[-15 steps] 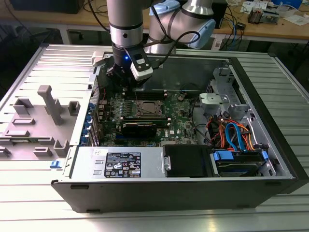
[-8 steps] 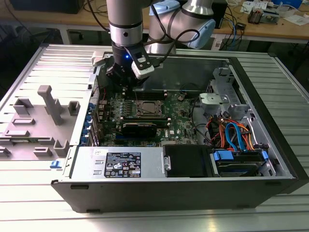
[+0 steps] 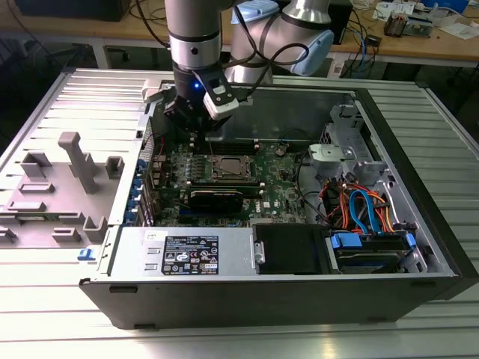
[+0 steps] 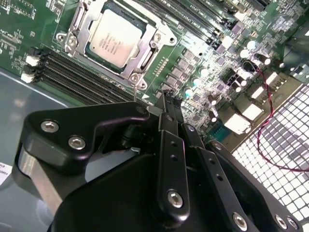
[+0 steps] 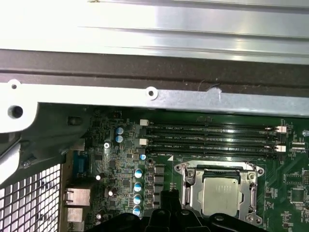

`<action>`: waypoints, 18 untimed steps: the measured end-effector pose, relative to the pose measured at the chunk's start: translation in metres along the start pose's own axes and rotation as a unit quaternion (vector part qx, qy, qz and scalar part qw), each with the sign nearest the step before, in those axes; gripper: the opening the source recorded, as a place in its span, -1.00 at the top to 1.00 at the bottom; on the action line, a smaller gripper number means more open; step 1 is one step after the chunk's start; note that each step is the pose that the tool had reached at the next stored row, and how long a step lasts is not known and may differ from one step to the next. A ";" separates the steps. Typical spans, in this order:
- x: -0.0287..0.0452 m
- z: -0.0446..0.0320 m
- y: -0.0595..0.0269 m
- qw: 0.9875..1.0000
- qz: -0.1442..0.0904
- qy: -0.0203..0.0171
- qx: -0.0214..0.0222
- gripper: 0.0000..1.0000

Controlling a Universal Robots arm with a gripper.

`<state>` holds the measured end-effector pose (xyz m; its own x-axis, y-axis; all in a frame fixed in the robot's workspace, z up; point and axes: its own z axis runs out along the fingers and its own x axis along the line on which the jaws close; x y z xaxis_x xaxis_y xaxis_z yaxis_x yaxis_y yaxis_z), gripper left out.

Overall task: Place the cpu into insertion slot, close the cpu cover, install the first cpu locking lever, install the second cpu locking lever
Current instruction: 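Install the first cpu locking lever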

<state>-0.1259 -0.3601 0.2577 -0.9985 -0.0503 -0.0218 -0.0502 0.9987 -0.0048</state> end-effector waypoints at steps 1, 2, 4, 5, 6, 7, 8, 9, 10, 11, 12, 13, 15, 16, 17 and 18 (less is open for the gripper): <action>-0.0001 -0.0001 0.0008 1.000 -0.001 0.000 0.000 0.79; -0.0001 -0.0003 0.0026 1.000 -0.002 0.000 0.000 0.79; 0.0003 -0.0020 0.0059 1.000 -0.004 0.000 0.000 0.79; 0.0005 -0.0023 0.0065 1.000 -0.004 0.000 0.000 0.79; 0.0007 -0.0026 0.0074 1.000 -0.004 0.000 0.000 0.79; 0.0010 -0.0028 0.0091 1.000 -0.004 0.000 0.000 0.79; 0.0011 -0.0029 0.0104 1.000 -0.005 0.000 0.000 0.79; 0.0012 -0.0029 0.0115 1.000 -0.005 0.000 0.000 0.79; 0.0011 -0.0028 0.0129 1.000 -0.005 0.000 0.000 0.79; 0.0011 -0.0029 0.0141 1.000 -0.006 0.000 0.000 0.79; 0.0010 -0.0029 0.0166 1.000 -0.006 0.000 0.000 0.79; 0.0009 -0.0029 0.0176 1.000 -0.007 0.000 0.000 0.79; 0.0008 -0.0028 0.0191 1.000 -0.007 0.000 0.000 0.79; 0.0002 -0.0028 0.0199 1.000 -0.007 0.000 0.000 0.79; -0.0009 -0.0026 0.0204 1.000 -0.007 0.000 0.000 0.79; -0.0025 -0.0024 0.0211 1.000 -0.007 0.000 0.000 0.79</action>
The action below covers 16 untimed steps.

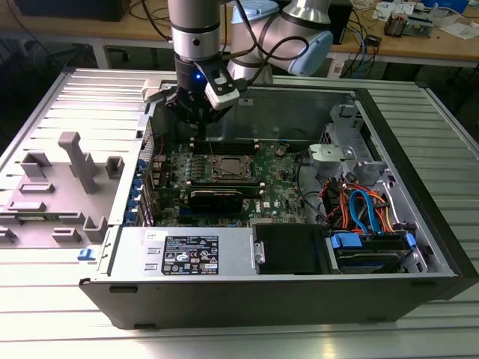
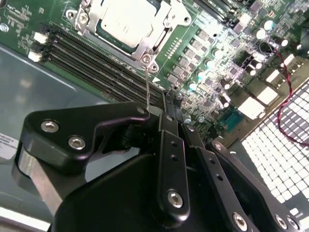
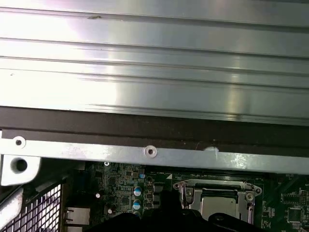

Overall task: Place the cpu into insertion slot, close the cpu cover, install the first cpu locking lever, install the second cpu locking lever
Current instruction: 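Install the first cpu locking lever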

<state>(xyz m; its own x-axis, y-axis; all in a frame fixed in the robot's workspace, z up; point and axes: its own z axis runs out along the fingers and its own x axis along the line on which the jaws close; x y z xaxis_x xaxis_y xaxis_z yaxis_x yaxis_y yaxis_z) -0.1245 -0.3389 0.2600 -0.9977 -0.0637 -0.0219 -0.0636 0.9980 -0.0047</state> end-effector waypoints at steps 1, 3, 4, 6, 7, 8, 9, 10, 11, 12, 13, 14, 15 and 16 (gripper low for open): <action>-0.0014 0.0004 0.0000 1.000 0.000 0.000 0.000 0.79; -0.0049 0.0011 -0.0001 1.000 0.000 0.000 0.000 0.79; -0.0071 0.0017 -0.0001 1.000 0.000 0.000 0.000 0.79; -0.0098 0.0023 0.0000 1.000 0.000 0.000 0.000 0.79; -0.0112 0.0029 0.0000 1.000 0.000 0.000 0.000 0.79; -0.0123 0.0034 0.0000 1.000 0.000 0.000 0.000 0.79; -0.0132 0.0040 0.0001 1.000 0.000 0.000 0.000 0.79; -0.0141 0.0045 0.0000 1.000 0.000 0.000 0.000 0.79; -0.0161 0.0056 0.0000 1.000 0.000 0.000 0.000 0.79; -0.0184 0.0068 -0.0001 1.000 0.000 0.000 0.000 0.79; -0.0198 0.0074 -0.0001 1.000 0.000 0.000 0.001 0.79; -0.0211 0.0081 -0.0001 1.000 0.000 0.000 0.001 0.79; -0.0228 0.0095 -0.0003 1.000 0.000 -0.001 0.001 0.79; -0.0234 0.0101 -0.0003 1.000 0.000 -0.001 0.001 0.79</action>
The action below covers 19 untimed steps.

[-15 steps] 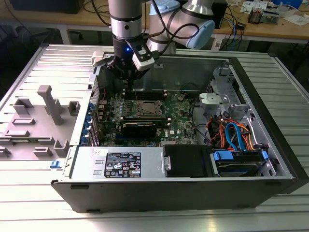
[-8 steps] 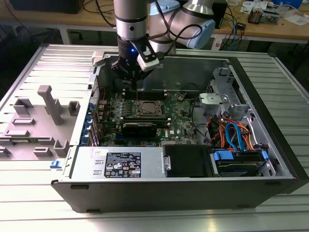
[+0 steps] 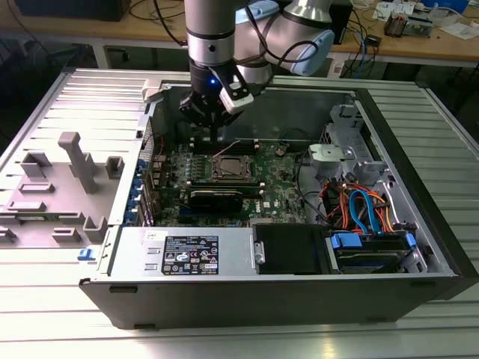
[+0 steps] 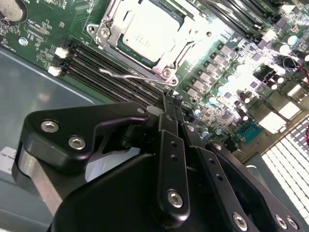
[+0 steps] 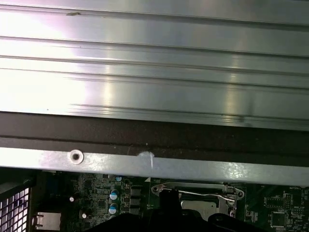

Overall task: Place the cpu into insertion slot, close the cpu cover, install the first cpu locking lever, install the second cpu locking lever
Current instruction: 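Install the first cpu locking lever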

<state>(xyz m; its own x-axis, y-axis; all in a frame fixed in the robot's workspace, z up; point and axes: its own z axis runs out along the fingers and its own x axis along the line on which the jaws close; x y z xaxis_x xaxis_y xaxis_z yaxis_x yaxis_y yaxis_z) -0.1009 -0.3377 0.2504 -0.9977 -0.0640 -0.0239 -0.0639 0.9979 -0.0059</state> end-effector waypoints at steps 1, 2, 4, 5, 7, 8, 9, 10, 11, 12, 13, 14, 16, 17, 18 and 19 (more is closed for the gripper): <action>-0.0002 0.0005 0.0000 1.000 0.000 0.000 0.000 0.79; -0.0002 0.0007 0.0000 1.000 0.000 -0.001 0.000 0.79; -0.0002 0.0007 -0.0001 1.000 0.000 -0.001 0.000 0.79; -0.0002 0.0009 0.0000 1.000 0.000 -0.001 0.000 0.79; -0.0002 0.0009 0.0000 1.000 0.000 -0.001 0.000 0.79; -0.0002 0.0009 0.0000 1.000 0.000 -0.001 0.000 0.79; -0.0003 0.0009 0.0000 1.000 0.000 -0.002 0.000 0.79; -0.0002 0.0009 0.0000 1.000 0.000 -0.002 0.000 0.79; -0.0002 0.0009 0.0000 1.000 0.000 -0.002 0.000 0.79; -0.0002 0.0009 0.0000 1.000 0.000 -0.002 0.000 0.79; -0.0002 0.0009 0.0000 1.000 0.000 -0.002 0.000 0.79; -0.0002 0.0009 0.0000 1.000 0.000 -0.002 0.000 0.79; -0.0002 0.0012 -0.0001 1.000 0.000 -0.002 0.000 0.79; -0.0009 0.0018 0.0000 1.000 0.000 -0.002 0.000 0.79; -0.0028 0.0029 -0.0001 1.000 0.000 -0.002 0.000 0.79; -0.0030 0.0036 -0.0002 1.000 0.000 -0.002 0.000 0.79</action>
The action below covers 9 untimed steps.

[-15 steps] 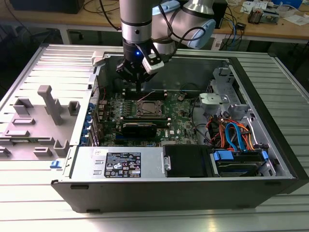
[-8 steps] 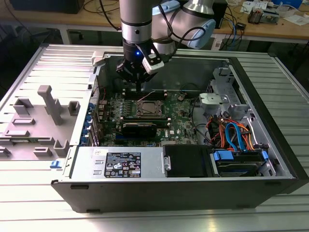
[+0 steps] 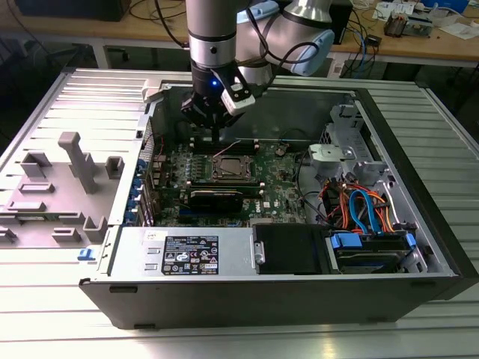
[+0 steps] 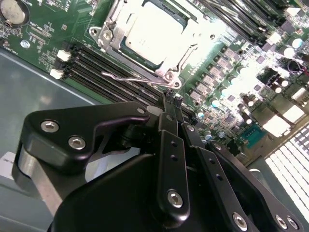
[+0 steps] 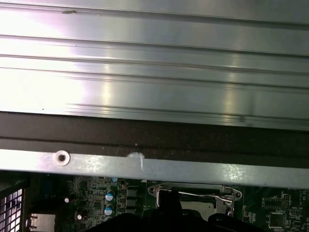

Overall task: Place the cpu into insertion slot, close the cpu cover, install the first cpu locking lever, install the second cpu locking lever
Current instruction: 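Install the first cpu locking lever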

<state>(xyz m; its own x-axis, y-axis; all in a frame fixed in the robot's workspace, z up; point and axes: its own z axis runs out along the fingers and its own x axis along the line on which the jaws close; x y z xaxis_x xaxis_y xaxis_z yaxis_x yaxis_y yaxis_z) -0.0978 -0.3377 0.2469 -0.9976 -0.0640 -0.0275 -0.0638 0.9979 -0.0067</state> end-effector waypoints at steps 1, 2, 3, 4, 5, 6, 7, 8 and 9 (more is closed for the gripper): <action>-0.0003 0.0008 0.0000 1.000 0.000 0.000 0.000 0.79; -0.0014 0.0025 -0.0001 1.000 0.000 0.000 0.000 0.79; -0.0029 0.0038 0.0000 1.000 0.000 0.000 0.000 0.79; -0.0048 0.0052 0.0000 1.000 0.000 0.000 0.000 0.79; -0.0073 0.0072 -0.0001 1.000 0.000 0.000 0.000 0.79; -0.0082 0.0081 -0.0001 1.000 0.000 0.000 0.000 0.79; -0.0089 0.0086 -0.0001 1.000 0.000 0.000 0.000 0.79; -0.0095 0.0093 -0.0001 1.000 0.000 0.000 0.000 0.79; -0.0099 0.0097 -0.0001 1.000 0.000 0.000 0.000 0.79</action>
<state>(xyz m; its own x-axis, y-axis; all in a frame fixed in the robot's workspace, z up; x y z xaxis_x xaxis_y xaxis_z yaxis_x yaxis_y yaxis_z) -0.0876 -0.3373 0.2375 -0.9976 -0.0640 -0.0276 -0.0638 0.9979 -0.0070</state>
